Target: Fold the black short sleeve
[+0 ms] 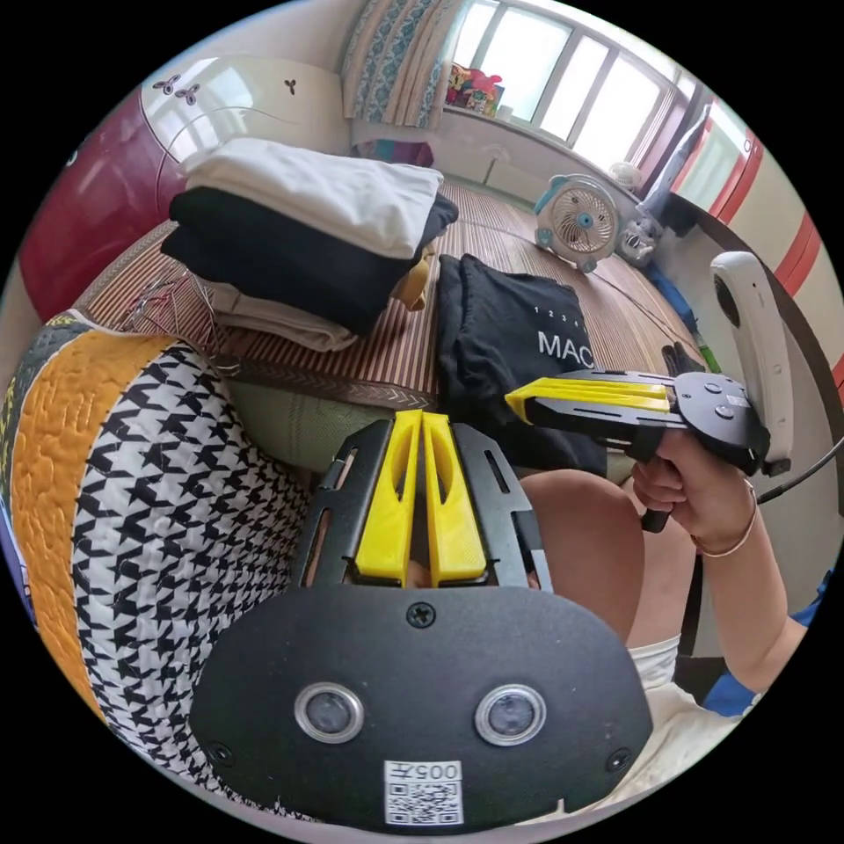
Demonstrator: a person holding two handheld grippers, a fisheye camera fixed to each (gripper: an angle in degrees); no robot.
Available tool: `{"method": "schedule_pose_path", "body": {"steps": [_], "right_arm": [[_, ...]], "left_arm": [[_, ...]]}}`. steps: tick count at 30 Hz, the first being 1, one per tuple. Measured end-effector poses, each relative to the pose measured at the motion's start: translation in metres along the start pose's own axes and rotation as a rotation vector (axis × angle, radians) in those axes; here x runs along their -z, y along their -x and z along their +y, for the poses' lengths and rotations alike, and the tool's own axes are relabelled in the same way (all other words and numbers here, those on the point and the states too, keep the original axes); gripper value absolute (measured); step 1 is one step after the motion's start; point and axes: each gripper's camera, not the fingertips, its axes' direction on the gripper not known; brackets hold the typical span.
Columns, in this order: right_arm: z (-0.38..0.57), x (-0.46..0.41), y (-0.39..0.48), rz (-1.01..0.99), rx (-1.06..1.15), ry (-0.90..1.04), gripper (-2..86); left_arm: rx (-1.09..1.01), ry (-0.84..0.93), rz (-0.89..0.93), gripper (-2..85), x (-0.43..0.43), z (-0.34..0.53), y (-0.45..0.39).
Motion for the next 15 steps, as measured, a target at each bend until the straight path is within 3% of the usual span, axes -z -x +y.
{"method": "schedule_pose_path", "body": {"steps": [3, 10, 15], "right_arm": [[0.011, -0.005, -0.011, -0.029, -0.026, -0.025, 4.1], [0.059, 0.0, -0.079, 0.131, -0.18, -0.073, 4.6], [0.097, -0.014, -0.115, 0.125, -0.284, -0.081, 4.6]], "left_arm": [[-0.017, 0.016, 0.01, 1.2, -0.01, -0.004, -0.004], [-0.06, 0.021, 0.112, 6.1, -0.042, -0.022, -0.029], [-0.021, 0.093, 0.011, 5.1, -0.079, -0.032, -0.036]]}}
